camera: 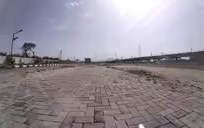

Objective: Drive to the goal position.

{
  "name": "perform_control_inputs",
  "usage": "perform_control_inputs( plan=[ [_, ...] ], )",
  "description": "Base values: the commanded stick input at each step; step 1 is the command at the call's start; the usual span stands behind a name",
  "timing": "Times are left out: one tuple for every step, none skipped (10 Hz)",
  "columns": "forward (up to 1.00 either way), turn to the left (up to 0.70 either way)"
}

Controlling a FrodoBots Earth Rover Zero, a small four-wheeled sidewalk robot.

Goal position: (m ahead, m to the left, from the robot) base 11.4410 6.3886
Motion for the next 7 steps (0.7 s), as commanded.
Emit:
perform_control_inputs(
  plan=[
    [1.0, -0.4],
    [1.0, -0.4],
    [1.0, -0.4],
    [1.0, -0.4],
    [1.0, -0.4],
    [1.0, 0.0],
    [1.0, 0.0]
  ],
)
